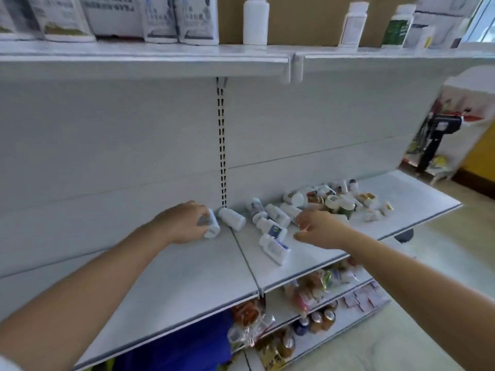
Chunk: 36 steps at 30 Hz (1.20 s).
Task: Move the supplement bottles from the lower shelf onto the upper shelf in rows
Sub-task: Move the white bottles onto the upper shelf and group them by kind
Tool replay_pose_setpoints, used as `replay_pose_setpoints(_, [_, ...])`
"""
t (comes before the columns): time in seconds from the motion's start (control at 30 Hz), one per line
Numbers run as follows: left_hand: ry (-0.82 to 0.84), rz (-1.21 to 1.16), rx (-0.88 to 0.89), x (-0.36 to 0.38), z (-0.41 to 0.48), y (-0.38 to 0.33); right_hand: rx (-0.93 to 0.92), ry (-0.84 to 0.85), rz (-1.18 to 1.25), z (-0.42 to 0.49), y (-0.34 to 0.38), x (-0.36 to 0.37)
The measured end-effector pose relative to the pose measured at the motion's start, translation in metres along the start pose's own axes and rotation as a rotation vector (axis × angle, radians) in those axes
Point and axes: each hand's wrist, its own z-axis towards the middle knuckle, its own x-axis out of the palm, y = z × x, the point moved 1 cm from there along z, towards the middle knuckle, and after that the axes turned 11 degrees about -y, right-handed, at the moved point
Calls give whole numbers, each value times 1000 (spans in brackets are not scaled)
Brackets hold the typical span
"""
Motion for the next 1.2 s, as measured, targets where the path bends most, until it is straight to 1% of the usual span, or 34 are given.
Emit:
replay_pose_setpoints(0.1, [-20,-18,-121,44,32,11,16,41,-44,37,-14,50])
replay_pose_setpoints(0.23, [-92,-259,-404,93,72,16,-86,16,-105,65,-17,101])
replay_pose_setpoints(0.37, [-167,-454,-641,124,100,21,-84,-55,-36,76,-16,123])
replay_pose_setpoints(0.5, [-134,-676,-740,136,106,19,-131,29,-83,78,-12,130])
replay_pose_setpoints(0.57, [-105,-825,-752,132,100,14,-158,18,-42,74,-5,128])
replay_pose_setpoints(0.63, [-69,-980,-757,124,88,11,-129,-18,99,69,7,114])
replay_pose_setpoints(0.7, [-18,-1188,-751,108,69,0,-49,-41,303,61,19,93])
replay_pose_setpoints(0.77, [51,-1423,-690,83,43,-9,34,-49,550,47,33,65])
replay_pose_setpoints(0.83, [82,-1677,-622,57,16,-14,62,-70,795,28,48,39])
replay_pose_setpoints(0.9, [127,-1894,-583,28,-11,-21,55,-86,936,3,66,9])
replay_pose_setpoints(0.97, [161,-1971,-516,-4,-39,-30,72,-92,1023,-23,85,-19])
replay_pose_setpoints(1.07, [127,-1897,-438,-50,-78,-44,79,-77,1255,-59,113,-52])
replay_pose_setpoints(1.13, [114,-1889,-374,-77,-100,-50,116,-80,1391,-83,132,-73])
replay_pose_setpoints(1.2, [145,-1903,-269,-102,-121,-53,57,-89,1438,-104,147,-90])
